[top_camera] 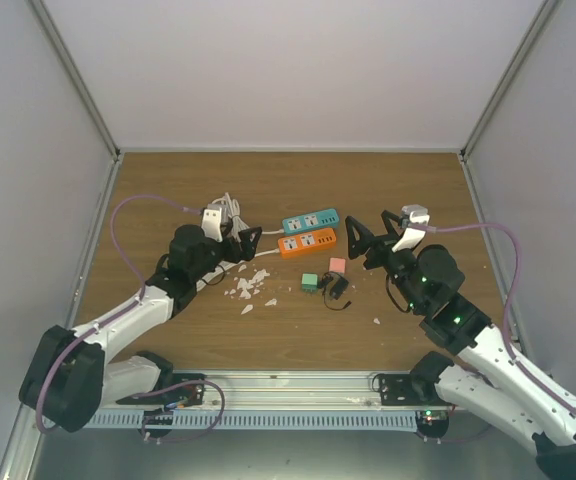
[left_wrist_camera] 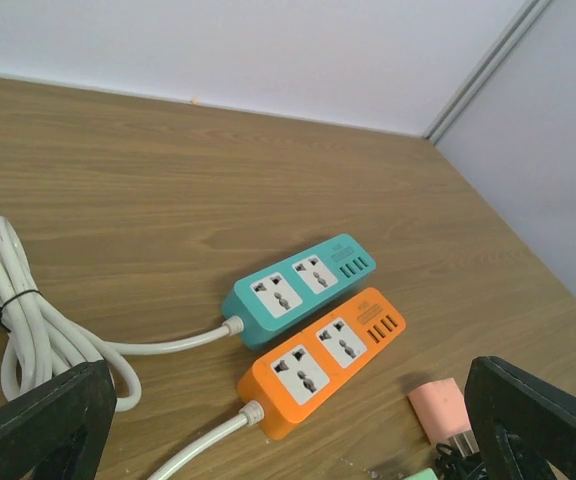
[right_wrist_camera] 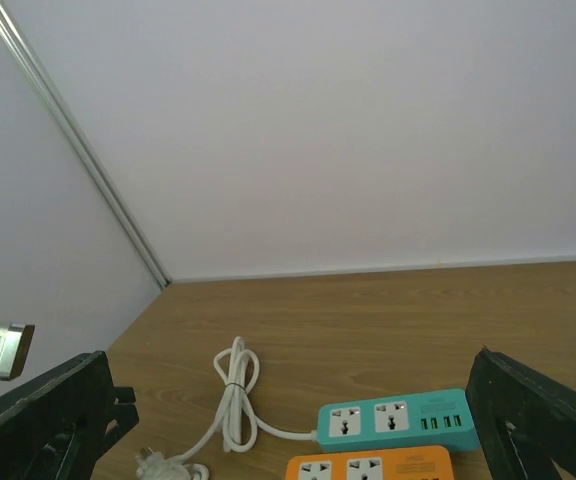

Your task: Insert the plug

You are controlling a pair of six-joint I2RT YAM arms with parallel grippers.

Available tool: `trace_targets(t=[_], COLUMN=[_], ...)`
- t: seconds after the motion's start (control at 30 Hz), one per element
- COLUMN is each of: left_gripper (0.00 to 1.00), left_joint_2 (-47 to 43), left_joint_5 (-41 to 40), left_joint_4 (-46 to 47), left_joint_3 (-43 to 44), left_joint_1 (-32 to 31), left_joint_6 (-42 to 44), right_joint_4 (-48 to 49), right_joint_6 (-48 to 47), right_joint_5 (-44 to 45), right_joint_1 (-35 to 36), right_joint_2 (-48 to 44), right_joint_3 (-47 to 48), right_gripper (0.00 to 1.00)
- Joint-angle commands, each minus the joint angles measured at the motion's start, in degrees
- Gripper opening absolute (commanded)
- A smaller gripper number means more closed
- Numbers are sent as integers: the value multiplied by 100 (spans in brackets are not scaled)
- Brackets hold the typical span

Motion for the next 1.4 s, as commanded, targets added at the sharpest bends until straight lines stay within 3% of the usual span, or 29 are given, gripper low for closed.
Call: trace_targets(t=[0.0,0.33,0.43,0.6,0.7,0.83,1.07,1.23,1.37], left_gripper=[99,99,99,99,99,99,99,99,99], left_joint_2=[69,147,207,332,347,305,375,364,407], left_joint_5=[37,59,78,50,42,22,37,20,32], left_joint_4=[202,166,166,73,14,-43,-107,-119,-110], left_joint_3=[184,228,250,354,394,409,474,453,491], left_joint_1=[-51,-69,-73,-91,-108,-122,-123,-126,-126], left_joint_6=[83,92,116,127,120,93,75,88,92], right_joint_4=[122,122,-152,-1526,-1650,-1687,-1629,-1745,-1919], right_joint_6=[-41,193,262,273,190,132,-4,25,96], right_joint_5=[29,9,28,-514,-818,-866,-1381,-1166,-1054], right_joint_1=[36,30,29,44,75,109,292,468,624], right_joint_2=[-12,268,971,3336,4123,4412,5158,5849,5894], right_joint_3=[2,-32,190,1602,1842,1883,2043,2236,2338], right_gripper=[100,100,100,100,100,98,85,83,82])
